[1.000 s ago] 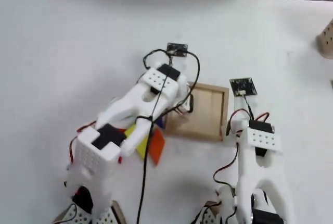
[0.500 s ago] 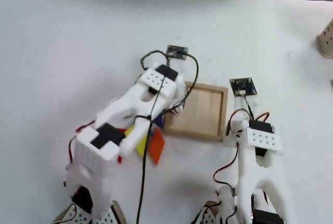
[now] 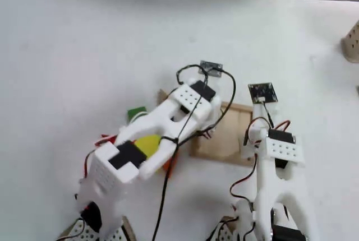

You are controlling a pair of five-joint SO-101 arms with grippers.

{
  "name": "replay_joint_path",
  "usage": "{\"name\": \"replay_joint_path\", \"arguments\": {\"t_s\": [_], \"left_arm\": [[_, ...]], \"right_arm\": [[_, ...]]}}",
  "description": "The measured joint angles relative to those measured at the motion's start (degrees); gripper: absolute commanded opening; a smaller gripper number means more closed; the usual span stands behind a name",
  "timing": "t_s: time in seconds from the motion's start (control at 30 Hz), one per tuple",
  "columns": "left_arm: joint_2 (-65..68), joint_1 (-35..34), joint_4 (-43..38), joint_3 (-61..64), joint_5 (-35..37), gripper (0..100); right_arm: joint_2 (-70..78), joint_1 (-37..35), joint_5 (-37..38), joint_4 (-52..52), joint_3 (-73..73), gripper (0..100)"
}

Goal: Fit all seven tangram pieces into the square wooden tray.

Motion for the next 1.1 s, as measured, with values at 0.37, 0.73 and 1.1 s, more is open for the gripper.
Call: {"name": "replay_joint_path", "arguments": {"t_s": [0.37,0.73,1.1], "left_arm": [[-0.79,0.00,6.24,-0.53,0.18,35],[-11.60,-10.99,13.45,-0.53,-5.80,35],[-30.51,-29.19,5.89,17.14,-14.51,35]], "right_arm": [[0.00,0.00,1.93,0.00,0.18,4.6],[0.00,0.00,2.20,0.00,0.18,4.6],[0.00,0.00,2.37,0.00,0.18,4.6]]}}
